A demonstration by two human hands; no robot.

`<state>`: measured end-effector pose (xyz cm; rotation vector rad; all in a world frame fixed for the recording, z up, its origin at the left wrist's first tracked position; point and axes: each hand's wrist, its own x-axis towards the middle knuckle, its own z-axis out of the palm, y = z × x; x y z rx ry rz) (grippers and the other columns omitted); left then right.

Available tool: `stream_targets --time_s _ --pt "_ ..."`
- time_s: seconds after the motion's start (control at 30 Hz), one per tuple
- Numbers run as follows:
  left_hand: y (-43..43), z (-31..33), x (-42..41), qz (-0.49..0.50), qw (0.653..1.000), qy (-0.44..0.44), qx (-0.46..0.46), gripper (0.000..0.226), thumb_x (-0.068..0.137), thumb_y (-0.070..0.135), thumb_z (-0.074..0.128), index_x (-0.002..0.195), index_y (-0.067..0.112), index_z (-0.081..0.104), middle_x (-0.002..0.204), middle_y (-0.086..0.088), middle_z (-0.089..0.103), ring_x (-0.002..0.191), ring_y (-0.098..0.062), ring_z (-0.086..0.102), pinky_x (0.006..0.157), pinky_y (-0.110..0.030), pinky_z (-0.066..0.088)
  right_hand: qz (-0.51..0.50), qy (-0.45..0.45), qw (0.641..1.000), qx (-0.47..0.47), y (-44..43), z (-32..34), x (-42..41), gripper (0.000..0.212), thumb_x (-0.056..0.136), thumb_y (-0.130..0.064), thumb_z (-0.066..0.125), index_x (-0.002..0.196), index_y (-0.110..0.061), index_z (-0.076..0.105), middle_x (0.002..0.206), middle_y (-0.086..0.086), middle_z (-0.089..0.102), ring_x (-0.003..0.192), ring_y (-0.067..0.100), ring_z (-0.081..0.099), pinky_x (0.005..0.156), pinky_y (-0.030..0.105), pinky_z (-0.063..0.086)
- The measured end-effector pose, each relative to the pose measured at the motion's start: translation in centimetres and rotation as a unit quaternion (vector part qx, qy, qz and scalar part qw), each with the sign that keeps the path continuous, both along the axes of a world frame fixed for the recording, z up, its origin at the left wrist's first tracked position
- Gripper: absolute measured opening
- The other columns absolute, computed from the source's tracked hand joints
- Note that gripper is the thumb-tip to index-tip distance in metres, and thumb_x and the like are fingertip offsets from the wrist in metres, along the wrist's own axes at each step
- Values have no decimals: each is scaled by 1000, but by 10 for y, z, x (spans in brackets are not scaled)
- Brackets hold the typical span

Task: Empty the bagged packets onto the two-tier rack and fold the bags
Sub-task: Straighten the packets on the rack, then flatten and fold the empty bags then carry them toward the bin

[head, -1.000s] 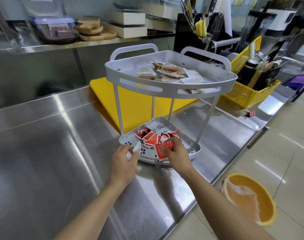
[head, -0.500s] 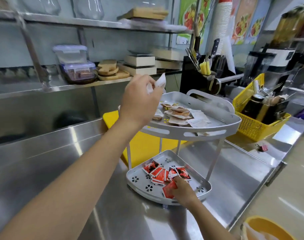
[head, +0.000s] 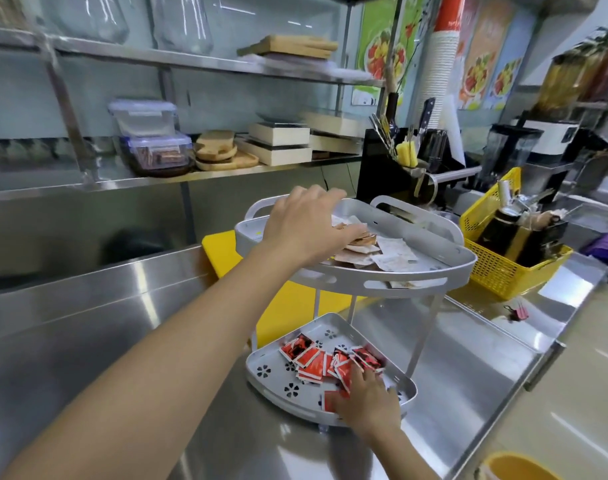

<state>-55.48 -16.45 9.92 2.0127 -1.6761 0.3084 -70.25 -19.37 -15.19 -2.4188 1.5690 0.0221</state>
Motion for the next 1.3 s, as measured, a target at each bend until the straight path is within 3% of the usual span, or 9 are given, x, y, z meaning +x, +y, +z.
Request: stream_targets --time_s 0.13,0.27,0.5,0.63,0.83,1.0,1.1,1.17,1.3 --pt "46 -9 17 -37 994 9 -101 52 84 49 51 132 28 45 137 2 48 128 -17 36 100 -30 23 46 -57 992 -107 11 9 21 67 85 -60 37 140 -23 27 141 0 43 131 20 38 105 39 31" --pt "108 -32 47 31 985 45 -166 55 82 49 51 131 25 48 139 -2 48 130 -19 39 105 -34 27 147 -116 973 -132 39 23 61 68 84 -60 38 142 -27 24 145 -1 39 131 19 38 104 37 29" --pt "264 -105 133 254 959 92 -86 59 81 52 48 136 29 41 141 -1 48 130 -22 41 106 -38 31 323 -115 933 -106 125 33 155 74 84 -59 43 144 -28 15 147 2 33 128 24 41 101 39 35" --pt "376 -151 164 389 912 128 -23 62 82 51 51 135 20 45 136 -8 52 124 -27 47 103 -35 33 387 -116 912 -72 189 31 208 75 84 -59 45 145 -27 16 148 1 33 129 23 41 102 37 36" --pt "522 -202 167 551 820 147 41 72 74 59 37 134 20 46 135 -6 53 121 -26 50 101 -37 34 465 -105 879 4 286 21 268 75 85 -61 42 145 -27 15 150 3 31 132 24 39 104 39 33" --pt "596 -239 148 617 768 146 90 85 69 70 17 135 22 45 138 -8 50 127 -27 44 106 -40 29 496 -83 862 66 346 9 298 73 86 -58 44 145 -25 18 149 8 33 133 27 37 107 42 32" --pt "624 -269 134 657 711 211 136 72 83 68 30 144 28 25 152 -8 28 140 -26 22 115 -45 16 506 -75 852 111 373 0 310 73 86 -54 49 145 -23 19 149 10 34 134 28 36 108 41 30" --pt "636 -286 126 670 679 255 159 73 83 70 25 145 34 13 157 -5 14 144 -25 8 115 -52 6 500 -67 852 139 386 -5 316 75 84 -54 52 144 -21 22 146 13 37 133 29 38 110 44 30" --pt "648 -304 114 678 651 294 176 73 79 76 17 143 44 5 159 0 2 145 -24 -1 111 -62 -4 496 -19 855 154 401 -15 322 70 79 -58 54 138 -27 31 140 8 44 128 28 43 108 42 31"
